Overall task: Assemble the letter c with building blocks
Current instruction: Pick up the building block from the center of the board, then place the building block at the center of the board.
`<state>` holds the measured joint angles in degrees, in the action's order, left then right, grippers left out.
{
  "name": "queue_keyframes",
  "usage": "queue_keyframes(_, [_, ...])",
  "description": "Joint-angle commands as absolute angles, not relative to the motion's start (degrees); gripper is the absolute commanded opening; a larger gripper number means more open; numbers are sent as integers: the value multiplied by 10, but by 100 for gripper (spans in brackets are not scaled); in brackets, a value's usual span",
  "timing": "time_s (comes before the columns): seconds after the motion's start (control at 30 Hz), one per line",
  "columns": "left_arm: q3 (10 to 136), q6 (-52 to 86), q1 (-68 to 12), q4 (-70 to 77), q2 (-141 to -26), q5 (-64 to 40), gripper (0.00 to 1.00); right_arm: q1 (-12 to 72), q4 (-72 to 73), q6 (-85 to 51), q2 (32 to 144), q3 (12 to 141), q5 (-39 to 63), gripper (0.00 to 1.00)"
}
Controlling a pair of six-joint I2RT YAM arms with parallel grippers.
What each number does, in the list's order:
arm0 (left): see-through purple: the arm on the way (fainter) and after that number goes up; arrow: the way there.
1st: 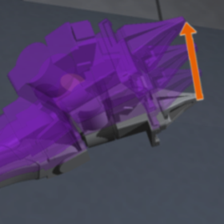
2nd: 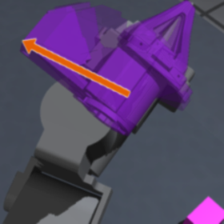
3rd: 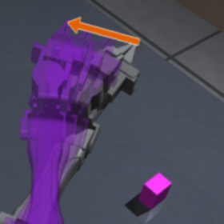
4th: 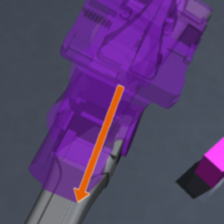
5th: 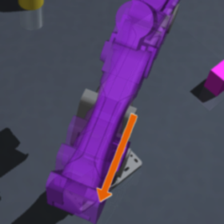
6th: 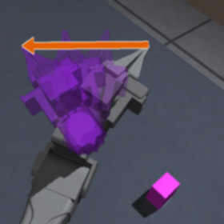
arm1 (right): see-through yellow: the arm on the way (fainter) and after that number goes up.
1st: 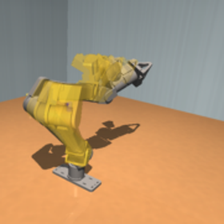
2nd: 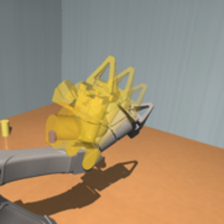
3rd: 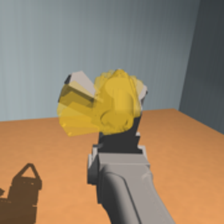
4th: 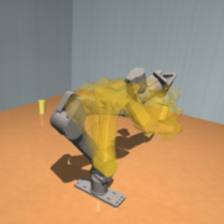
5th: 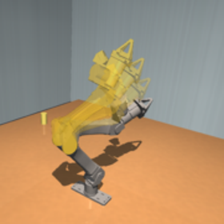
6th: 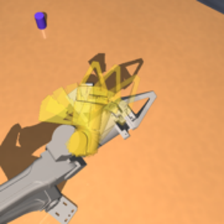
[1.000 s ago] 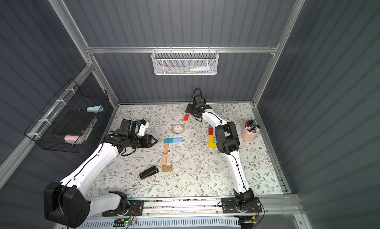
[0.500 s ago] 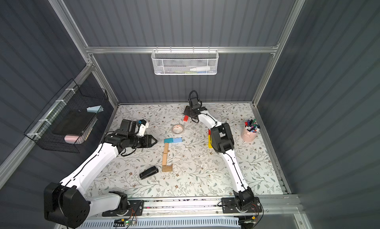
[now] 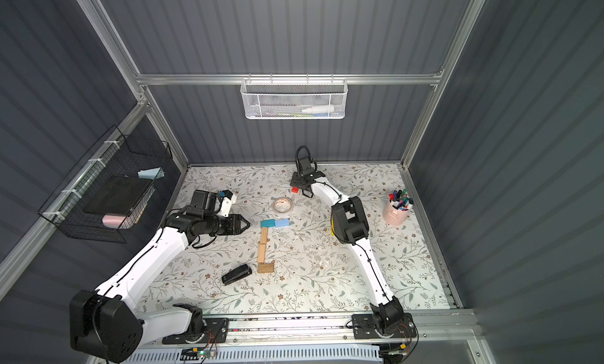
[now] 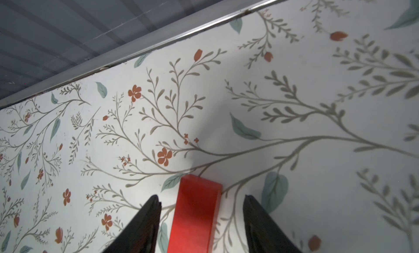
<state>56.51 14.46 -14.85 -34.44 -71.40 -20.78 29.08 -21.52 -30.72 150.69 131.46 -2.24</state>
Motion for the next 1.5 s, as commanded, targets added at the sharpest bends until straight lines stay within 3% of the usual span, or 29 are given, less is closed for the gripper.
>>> queue_keyframes(0.0, [555, 137, -145, -347, -699, -202, 54, 302, -229, -289, 1516, 1329, -42, 60])
queue_keyframes(0.47, [555, 138, -145, -347, -691, -201, 54, 312, -299, -241, 1528, 1331, -68, 41])
queue_keyframes(0.63, [552, 138, -145, -348, -689, -200, 54, 310, -316, -192, 1523, 1327, -76, 29])
queue_keyframes(0.87, [553, 139, -145, -349, -690, -194, 54, 302, -300, -114, 1476, 1286, -75, 22])
queue_keyframes(1.07, [554, 138, -145, -349, -697, -197, 53, 300, -260, -45, 1381, 1183, -80, 20])
queue_keyframes(1.47, [556, 133, -145, -353, -702, -203, 53, 301, -161, 92, 1149, 874, 53, 18])
